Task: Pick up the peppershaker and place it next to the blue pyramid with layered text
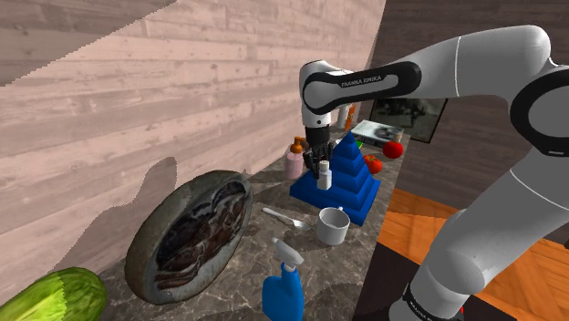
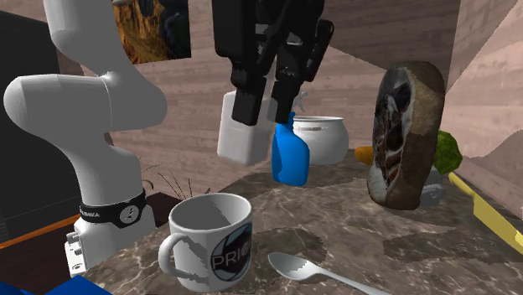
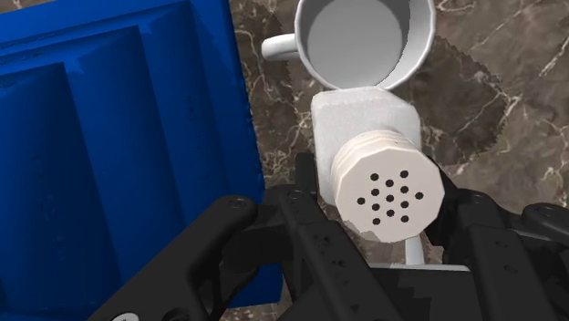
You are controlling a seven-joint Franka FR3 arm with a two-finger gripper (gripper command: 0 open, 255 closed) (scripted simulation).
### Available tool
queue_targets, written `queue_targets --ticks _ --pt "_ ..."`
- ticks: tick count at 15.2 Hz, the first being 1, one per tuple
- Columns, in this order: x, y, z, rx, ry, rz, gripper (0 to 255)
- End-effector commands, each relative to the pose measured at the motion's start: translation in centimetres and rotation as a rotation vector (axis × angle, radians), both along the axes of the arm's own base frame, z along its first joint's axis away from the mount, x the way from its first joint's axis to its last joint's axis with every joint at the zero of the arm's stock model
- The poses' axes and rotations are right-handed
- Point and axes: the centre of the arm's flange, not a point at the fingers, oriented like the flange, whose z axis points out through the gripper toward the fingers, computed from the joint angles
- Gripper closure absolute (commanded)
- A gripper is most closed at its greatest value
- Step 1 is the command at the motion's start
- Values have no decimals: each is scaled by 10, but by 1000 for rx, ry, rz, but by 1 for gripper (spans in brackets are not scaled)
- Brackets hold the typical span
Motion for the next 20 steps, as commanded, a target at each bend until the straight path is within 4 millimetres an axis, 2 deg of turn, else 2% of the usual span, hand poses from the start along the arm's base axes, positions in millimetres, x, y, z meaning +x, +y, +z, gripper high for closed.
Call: queue_targets --ticks 1,20 --pt "0 1 -10 0 -1 0 255" --pt "0 1 -111 0 -1 0 255"
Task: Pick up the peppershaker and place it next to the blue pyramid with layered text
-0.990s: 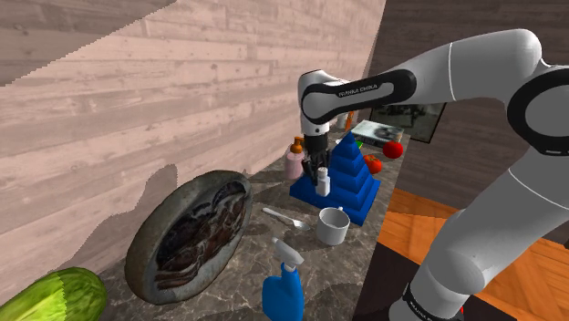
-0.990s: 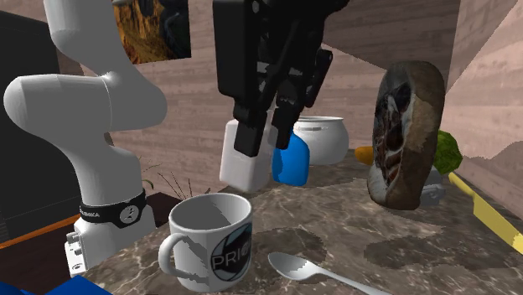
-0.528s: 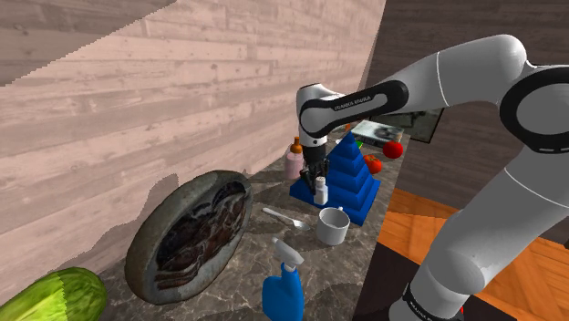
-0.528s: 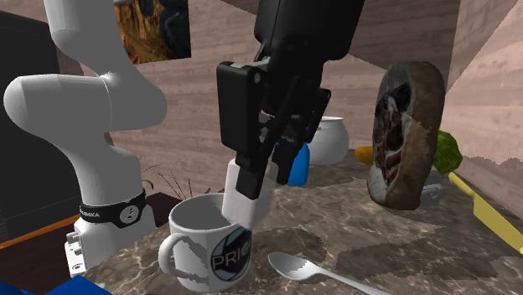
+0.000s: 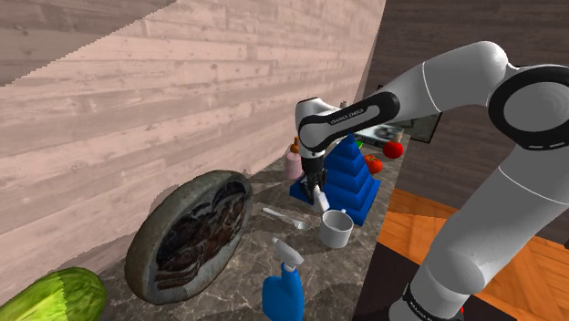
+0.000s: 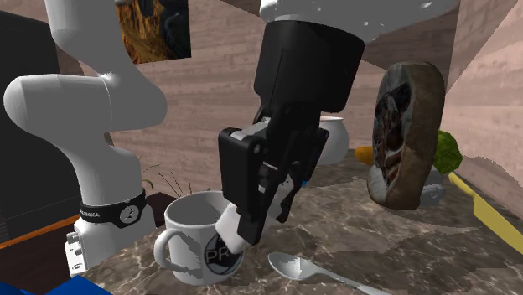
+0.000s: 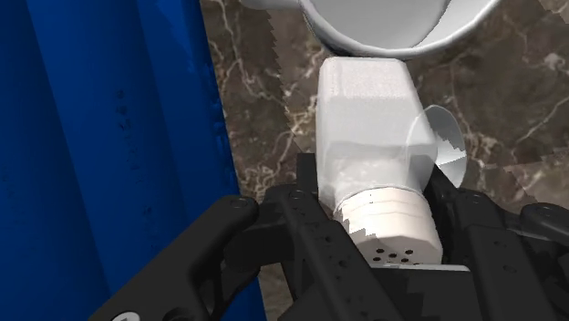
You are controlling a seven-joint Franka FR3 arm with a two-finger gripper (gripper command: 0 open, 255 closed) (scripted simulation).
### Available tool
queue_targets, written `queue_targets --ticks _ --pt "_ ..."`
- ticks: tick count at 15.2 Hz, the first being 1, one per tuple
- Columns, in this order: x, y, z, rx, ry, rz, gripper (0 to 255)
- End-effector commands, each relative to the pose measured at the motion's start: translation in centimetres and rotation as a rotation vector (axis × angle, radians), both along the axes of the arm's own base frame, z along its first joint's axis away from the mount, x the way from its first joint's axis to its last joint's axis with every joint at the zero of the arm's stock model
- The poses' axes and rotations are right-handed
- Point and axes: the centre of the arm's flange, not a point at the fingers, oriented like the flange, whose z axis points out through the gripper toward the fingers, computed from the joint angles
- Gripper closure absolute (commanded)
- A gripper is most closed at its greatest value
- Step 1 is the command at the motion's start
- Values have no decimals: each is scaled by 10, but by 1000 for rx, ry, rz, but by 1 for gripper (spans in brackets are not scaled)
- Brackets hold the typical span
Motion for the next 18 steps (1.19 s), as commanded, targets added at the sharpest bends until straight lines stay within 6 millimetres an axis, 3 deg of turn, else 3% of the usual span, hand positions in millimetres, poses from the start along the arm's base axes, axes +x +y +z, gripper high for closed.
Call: queue_targets --ticks 1,7,15,16,18 --pt "0 0 -12 1 6 0 255" --pt "0 0 -43 1 6 0 255" --pt "0 0 -43 1 6 0 255" --pt "0 0 -43 1 6 0 0" --pt "0 0 -43 1 6 0 0"
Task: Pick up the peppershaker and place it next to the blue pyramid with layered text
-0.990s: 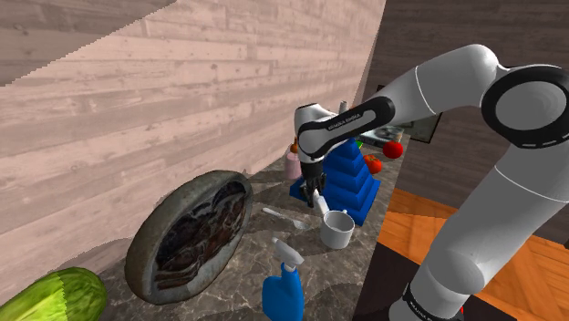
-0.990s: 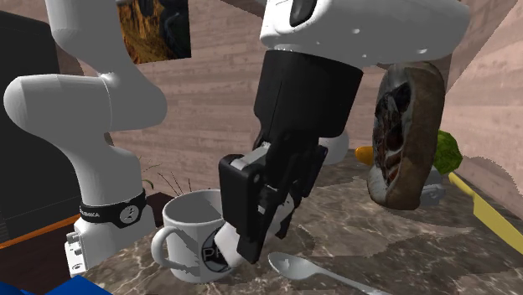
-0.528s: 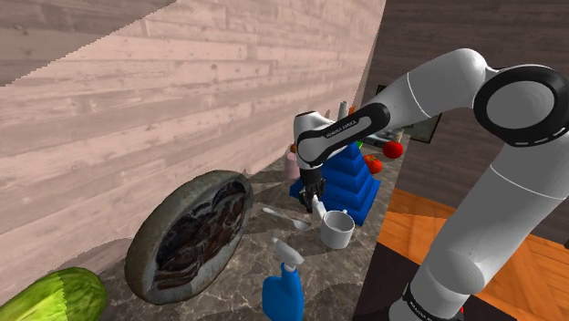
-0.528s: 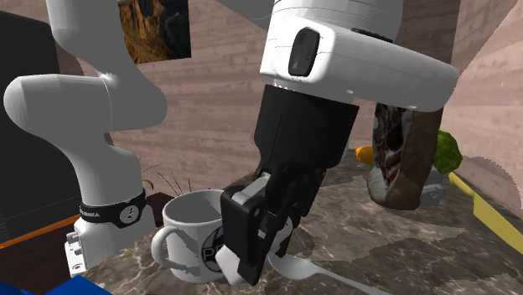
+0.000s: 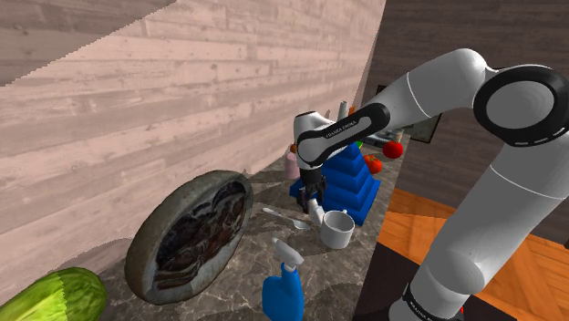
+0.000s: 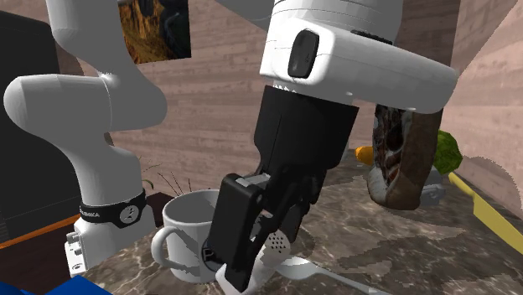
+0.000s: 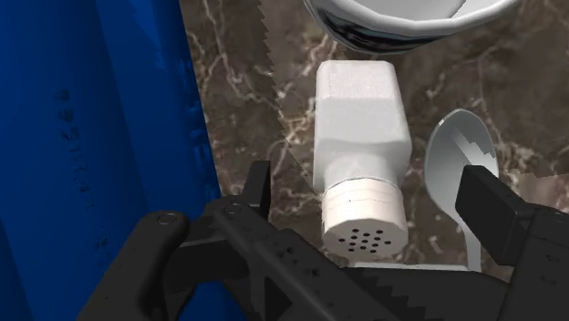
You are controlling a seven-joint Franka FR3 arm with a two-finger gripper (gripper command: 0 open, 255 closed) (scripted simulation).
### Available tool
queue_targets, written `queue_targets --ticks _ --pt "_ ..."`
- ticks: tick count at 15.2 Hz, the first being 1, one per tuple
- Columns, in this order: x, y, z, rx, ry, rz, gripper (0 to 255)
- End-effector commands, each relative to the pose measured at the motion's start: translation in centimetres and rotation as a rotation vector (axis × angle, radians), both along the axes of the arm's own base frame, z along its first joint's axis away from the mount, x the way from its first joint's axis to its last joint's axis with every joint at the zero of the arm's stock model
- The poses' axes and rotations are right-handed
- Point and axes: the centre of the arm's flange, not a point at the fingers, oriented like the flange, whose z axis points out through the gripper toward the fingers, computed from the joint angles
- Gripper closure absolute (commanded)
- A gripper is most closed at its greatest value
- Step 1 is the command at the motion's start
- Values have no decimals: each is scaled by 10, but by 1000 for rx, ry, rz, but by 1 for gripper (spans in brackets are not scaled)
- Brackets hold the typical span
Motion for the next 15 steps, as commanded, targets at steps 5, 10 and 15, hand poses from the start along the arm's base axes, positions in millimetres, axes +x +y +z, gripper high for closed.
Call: queue_targets --ticks 5,10,15 --pt "6 1 26 0 0 0 0" --pt "12 2 48 0 0 0 0" --pt "12 2 48 0 0 0 0"
